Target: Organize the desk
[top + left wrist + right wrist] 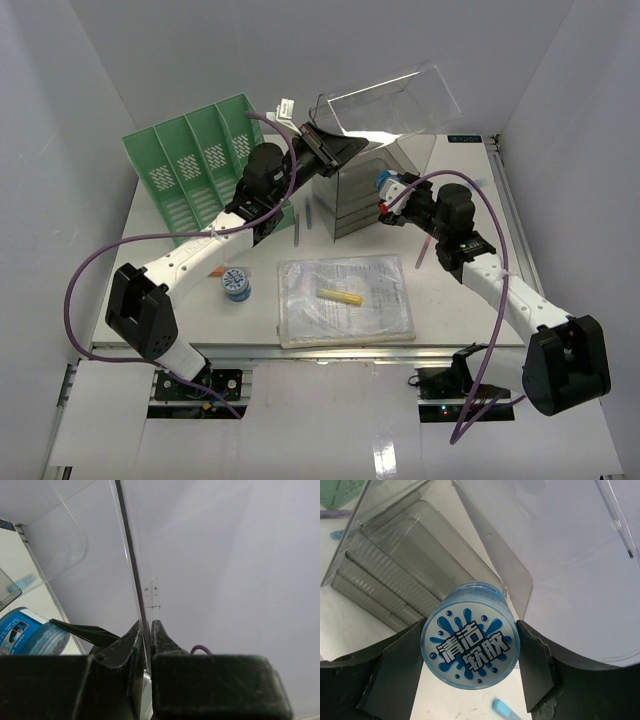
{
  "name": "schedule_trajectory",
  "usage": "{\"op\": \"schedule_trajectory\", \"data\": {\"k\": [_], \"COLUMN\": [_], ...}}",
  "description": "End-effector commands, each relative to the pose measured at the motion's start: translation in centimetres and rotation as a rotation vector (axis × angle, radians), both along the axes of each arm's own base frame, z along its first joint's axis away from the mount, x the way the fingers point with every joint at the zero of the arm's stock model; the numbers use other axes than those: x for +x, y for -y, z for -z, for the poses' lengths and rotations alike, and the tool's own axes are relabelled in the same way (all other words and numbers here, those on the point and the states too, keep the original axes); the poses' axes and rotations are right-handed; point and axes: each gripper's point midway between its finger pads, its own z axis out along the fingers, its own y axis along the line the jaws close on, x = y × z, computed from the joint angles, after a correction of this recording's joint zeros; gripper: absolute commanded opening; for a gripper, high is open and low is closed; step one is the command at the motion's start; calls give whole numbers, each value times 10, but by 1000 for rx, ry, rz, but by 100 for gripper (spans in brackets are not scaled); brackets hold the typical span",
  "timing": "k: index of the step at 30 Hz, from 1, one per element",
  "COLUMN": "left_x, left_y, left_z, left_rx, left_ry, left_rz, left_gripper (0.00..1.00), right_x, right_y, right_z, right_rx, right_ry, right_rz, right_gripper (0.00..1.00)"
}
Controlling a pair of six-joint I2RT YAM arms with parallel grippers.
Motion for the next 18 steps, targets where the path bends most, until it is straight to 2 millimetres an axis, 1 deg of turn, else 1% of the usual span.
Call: {"op": "schedule_trajectory", "data": {"k": [1, 2, 3, 6, 7, 9, 12, 15, 18], "left_x": [11, 12, 12, 12, 12, 12, 10, 9, 6], "left_y": [-18, -17, -16, -15, -14, -14, -15, -15, -18], "left_z": [-42, -42, -42, -39, -37, -35, -35, -33, -34], "left_rx": [-72, -72, -73, -68, -66, -64, -63, -62, -67], "left_ry": [76, 76, 75, 63, 60, 55, 55, 52, 53], "left_rz": [-81, -81, -77, -69, -67, -66, -64, -63, -62], "left_gripper": [5, 5, 5, 4, 4, 4, 4, 4, 4], "right_x": [18, 19, 22, 29, 31, 37, 46, 54, 59], "right_y": [4, 6, 8, 8, 7, 4, 0, -4, -9], "right_z": [-60, -66, -64, -71, -70, -67, -54, -41, -38], "right_rx": [186, 204, 209, 234, 234, 237, 226, 209, 199], "right_ry": [240, 274, 281, 329, 328, 316, 282, 263, 265], "right_rz": [82, 94, 107, 121, 122, 121, 120, 114, 96], "right_gripper": [8, 8, 8, 8, 8, 8, 8, 12, 16]}}
